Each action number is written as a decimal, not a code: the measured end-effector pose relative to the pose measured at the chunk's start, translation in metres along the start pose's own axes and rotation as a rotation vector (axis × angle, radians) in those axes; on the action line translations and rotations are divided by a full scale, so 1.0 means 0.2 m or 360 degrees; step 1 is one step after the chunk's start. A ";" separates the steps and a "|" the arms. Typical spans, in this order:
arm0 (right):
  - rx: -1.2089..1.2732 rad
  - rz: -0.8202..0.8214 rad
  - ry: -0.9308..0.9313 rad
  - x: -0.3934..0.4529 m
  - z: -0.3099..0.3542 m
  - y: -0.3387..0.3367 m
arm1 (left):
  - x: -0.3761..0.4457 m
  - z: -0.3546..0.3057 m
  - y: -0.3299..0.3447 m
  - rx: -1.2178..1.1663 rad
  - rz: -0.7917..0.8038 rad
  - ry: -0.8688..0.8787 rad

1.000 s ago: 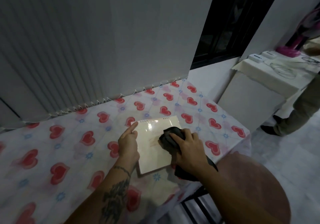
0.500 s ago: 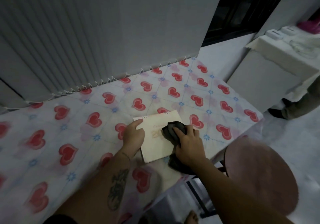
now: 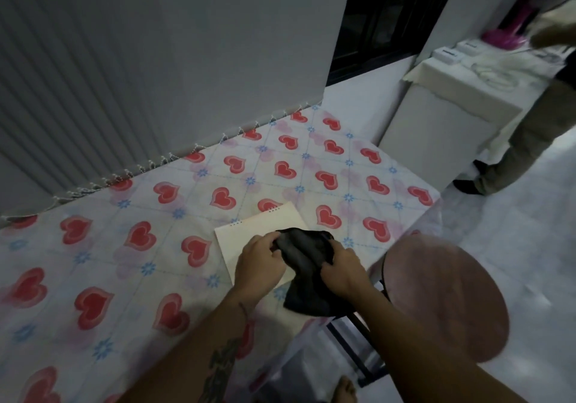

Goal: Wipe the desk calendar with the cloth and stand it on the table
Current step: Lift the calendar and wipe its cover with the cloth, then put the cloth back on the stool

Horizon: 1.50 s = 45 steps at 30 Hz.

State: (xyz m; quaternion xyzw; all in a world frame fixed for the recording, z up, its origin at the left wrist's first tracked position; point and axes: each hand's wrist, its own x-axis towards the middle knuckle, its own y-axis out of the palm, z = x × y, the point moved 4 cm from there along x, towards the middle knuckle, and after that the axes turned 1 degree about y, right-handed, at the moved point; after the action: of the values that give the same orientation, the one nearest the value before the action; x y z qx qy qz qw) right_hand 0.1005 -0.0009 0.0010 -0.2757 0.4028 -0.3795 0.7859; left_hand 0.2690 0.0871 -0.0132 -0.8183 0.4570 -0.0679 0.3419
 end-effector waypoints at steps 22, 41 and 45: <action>0.1223 -0.0161 -0.0175 -0.21 -0.49 -0.64 | -0.12 -0.75 0.55 -0.0924 0.0230 0.0184; 0.0186 -0.0243 0.0063 0.07 -1.50 -0.91 | -0.20 -1.06 1.54 0.0256 0.0192 0.0533; 0.0105 -0.0056 0.0154 0.05 -1.65 -0.77 | -0.29 -0.86 1.66 0.0611 0.0689 0.0238</action>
State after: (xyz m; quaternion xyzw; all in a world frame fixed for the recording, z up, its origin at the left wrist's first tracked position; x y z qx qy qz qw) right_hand -0.2304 -0.1380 -0.0624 -0.2380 0.4227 -0.4192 0.7675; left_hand -0.0694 -0.0680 -0.0774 -0.6149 0.6236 -0.1387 0.4623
